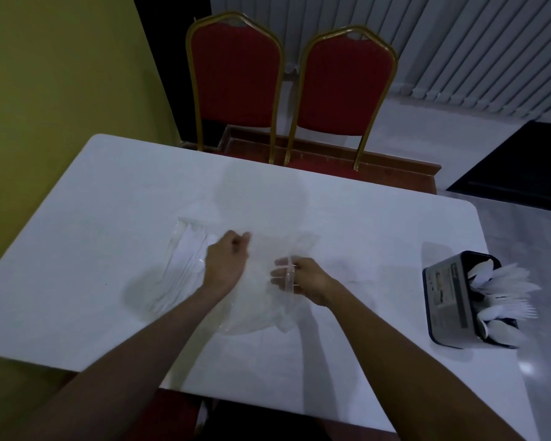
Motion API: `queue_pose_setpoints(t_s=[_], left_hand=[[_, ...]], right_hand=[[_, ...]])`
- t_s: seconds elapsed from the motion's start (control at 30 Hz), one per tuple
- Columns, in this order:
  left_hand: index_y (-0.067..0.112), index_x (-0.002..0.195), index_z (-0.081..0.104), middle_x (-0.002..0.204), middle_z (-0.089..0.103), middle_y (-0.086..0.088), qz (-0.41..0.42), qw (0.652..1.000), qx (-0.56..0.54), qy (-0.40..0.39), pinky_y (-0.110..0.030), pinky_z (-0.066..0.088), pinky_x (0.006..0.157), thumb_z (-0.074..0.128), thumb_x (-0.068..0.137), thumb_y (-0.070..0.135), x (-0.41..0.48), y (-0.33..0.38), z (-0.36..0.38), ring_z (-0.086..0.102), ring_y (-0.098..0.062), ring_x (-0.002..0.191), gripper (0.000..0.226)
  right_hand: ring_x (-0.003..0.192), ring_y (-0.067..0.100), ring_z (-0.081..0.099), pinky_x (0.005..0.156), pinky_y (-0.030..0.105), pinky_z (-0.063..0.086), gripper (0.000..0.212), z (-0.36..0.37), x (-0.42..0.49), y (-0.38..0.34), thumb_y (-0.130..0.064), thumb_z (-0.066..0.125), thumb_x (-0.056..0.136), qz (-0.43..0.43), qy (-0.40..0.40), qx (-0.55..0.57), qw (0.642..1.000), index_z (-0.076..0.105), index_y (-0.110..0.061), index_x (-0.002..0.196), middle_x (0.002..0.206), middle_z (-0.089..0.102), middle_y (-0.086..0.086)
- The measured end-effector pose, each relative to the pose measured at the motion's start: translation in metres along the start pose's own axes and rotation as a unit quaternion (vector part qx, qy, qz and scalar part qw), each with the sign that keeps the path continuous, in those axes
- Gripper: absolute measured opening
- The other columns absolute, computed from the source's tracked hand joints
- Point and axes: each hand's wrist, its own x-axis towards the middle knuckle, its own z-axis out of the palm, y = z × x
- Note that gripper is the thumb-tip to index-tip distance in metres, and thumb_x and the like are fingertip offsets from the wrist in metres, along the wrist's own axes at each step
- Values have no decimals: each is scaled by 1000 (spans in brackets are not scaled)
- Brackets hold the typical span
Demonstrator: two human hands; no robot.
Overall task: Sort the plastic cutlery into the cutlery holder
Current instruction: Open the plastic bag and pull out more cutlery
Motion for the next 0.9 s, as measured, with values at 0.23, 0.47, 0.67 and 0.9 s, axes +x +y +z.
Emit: queue_pose_setpoints(t_s=[0.23, 0.47, 0.67, 0.9], left_hand=[[-10, 120, 47, 120, 48, -34, -165, 959, 220, 64, -52, 37, 94, 46, 95, 14, 36, -115, -47, 45, -49, 114, 35], [-8, 91, 65, 96, 65, -28, -181, 975, 131, 10, -39, 46, 85, 59, 90, 23, 47, -117, -59, 59, -42, 99, 32], [13, 85, 43, 90, 63, -16, -141, 985, 76, -71, -39, 45, 79, 44, 95, 40, 37, -97, -61, 57, -32, 85, 29], [11, 91, 45, 77, 54, -5, -137, 971, -177, -84, -25, 39, 57, 48, 97, 30, 25, -51, -47, 48, -10, 57, 20]], right_hand=[[50, 21, 64, 63, 34, 62, 21, 24, 14, 12, -2, 54, 95, 100, -43, 128, 986, 59, 3, 114, 71, 54, 13], [78, 26, 64, 75, 39, 58, 15, 24, 28, 19, 3, 73, 76, 92, -45, 112, 988, 66, 1, 88, 90, 61, 14], [68, 23, 61, 69, 35, 59, 20, 26, 28, 26, -7, 68, 84, 124, -96, 152, 976, 55, -7, 69, 71, 54, 8], [58, 1, 55, 40, 6, 43, 6, 10, 23, 22, -16, 61, 92, 158, -52, 52, 985, 56, -15, 91, 77, 56, -5]])
